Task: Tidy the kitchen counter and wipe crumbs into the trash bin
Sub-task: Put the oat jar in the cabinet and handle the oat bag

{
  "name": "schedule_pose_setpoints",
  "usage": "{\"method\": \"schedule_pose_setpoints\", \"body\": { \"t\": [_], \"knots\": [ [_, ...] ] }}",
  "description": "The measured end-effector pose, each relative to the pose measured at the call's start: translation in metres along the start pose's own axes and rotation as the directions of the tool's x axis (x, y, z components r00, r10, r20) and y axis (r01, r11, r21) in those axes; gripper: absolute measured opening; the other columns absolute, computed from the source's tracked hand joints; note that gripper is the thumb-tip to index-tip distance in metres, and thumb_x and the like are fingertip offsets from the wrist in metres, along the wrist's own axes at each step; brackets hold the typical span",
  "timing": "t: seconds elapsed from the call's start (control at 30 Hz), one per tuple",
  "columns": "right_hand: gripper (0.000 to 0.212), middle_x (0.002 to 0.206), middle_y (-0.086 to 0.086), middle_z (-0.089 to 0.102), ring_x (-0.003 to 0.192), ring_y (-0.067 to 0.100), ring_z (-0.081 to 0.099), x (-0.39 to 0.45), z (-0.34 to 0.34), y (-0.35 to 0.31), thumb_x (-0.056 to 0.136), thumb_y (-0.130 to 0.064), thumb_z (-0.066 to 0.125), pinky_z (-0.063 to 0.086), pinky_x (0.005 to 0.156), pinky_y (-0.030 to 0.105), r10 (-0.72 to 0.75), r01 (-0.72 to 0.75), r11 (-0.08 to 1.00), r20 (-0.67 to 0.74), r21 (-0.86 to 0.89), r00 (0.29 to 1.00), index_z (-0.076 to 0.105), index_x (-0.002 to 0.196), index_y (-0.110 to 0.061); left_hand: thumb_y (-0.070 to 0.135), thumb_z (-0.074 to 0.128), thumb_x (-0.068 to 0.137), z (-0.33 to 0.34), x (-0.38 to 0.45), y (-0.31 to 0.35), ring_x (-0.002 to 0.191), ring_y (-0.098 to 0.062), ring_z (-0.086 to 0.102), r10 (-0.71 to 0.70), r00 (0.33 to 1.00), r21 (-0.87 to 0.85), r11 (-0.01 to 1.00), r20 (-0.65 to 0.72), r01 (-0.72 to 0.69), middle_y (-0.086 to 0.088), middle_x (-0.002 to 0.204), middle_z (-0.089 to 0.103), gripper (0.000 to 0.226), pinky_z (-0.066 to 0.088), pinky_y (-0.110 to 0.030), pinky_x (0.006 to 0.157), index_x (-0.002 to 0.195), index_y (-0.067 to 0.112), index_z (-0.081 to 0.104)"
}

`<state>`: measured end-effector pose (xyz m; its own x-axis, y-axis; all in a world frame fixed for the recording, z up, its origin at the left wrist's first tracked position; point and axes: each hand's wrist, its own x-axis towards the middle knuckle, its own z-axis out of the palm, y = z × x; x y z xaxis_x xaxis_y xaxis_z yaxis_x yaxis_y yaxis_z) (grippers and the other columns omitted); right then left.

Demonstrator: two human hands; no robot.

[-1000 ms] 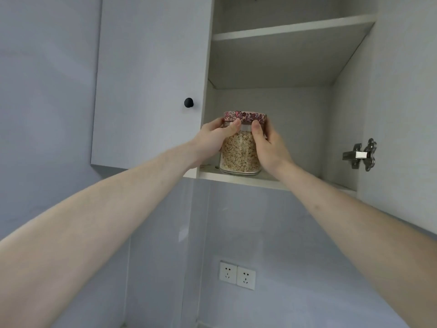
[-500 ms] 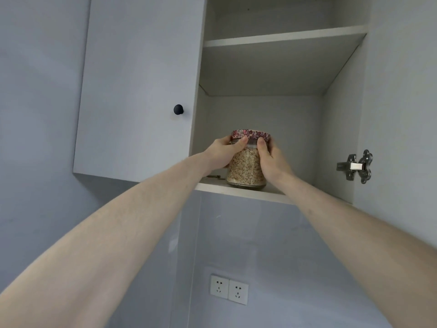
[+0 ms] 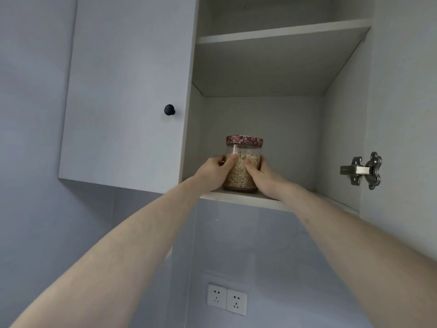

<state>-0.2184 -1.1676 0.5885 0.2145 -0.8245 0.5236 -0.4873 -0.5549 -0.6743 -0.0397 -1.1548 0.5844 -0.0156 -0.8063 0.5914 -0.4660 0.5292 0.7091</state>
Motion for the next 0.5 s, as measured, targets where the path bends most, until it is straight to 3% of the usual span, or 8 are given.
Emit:
{"method": "schedule_pose_setpoints", "body": {
  "t": [0.1, 0.2, 0.4, 0.5],
  "knots": [
    [0.075, 0.149, 0.002, 0.050, 0.137, 0.023, 0.048, 0.003, 0.001, 0.002, 0.098, -0.066, 0.040, 0.036, 0.118, 0.040, 0.039, -0.039, 0.999, 0.021, -0.032, 0.999, 0.027, 0.155, -0.019, 0.058, 0.045, 0.101, 0.000, 0.004, -0.003, 0.097, -0.016, 0.067, -0.021, 1.000, 0.062, 0.998, 0.010, 0.020, 0.004, 0.109, 0.070, 0.055, 0.053, -0.023, 0.082, 0.133, 0.017, 0.062],
    [0.073, 0.152, 0.003, 0.048, 0.139, 0.024, 0.047, 0.007, 0.000, 0.006, 0.101, -0.060, 0.042, 0.034, 0.119, 0.041, 0.072, -0.069, 0.994, 0.032, -0.090, 0.997, 0.025, 0.156, -0.016, 0.054, 0.048, 0.102, -0.001, 0.003, -0.008, 0.076, -0.004, 0.065, -0.042, 0.999, 0.148, 0.988, -0.002, 0.042, 0.015, 0.087, 0.068, 0.048, 0.047, -0.013, 0.059, 0.129, 0.019, 0.065],
    [0.071, 0.151, 0.006, 0.048, 0.138, 0.025, 0.046, 0.004, -0.006, 0.008, 0.099, -0.042, 0.058, 0.036, 0.114, 0.034, 0.123, -0.109, 0.961, 0.039, -0.255, 0.992, 0.026, 0.154, -0.011, 0.042, 0.070, 0.090, 0.005, 0.003, -0.016, 0.080, -0.015, 0.059, -0.072, 0.991, 0.352, 0.930, -0.112, 0.108, 0.006, 0.086, 0.065, 0.026, 0.043, -0.027, 0.072, 0.100, 0.018, 0.066],
    [0.077, 0.147, 0.006, 0.051, 0.136, 0.025, 0.048, 0.002, -0.005, 0.006, 0.093, -0.038, 0.068, 0.038, 0.112, 0.033, 0.147, -0.123, 0.947, 0.059, -0.298, 0.987, 0.028, 0.153, -0.009, 0.035, 0.077, 0.084, 0.006, 0.002, -0.015, 0.078, -0.012, 0.060, -0.105, 0.989, 0.385, 0.913, -0.100, 0.136, 0.005, 0.083, 0.066, 0.021, 0.043, -0.026, 0.064, 0.092, 0.018, 0.068]
  ]
}}
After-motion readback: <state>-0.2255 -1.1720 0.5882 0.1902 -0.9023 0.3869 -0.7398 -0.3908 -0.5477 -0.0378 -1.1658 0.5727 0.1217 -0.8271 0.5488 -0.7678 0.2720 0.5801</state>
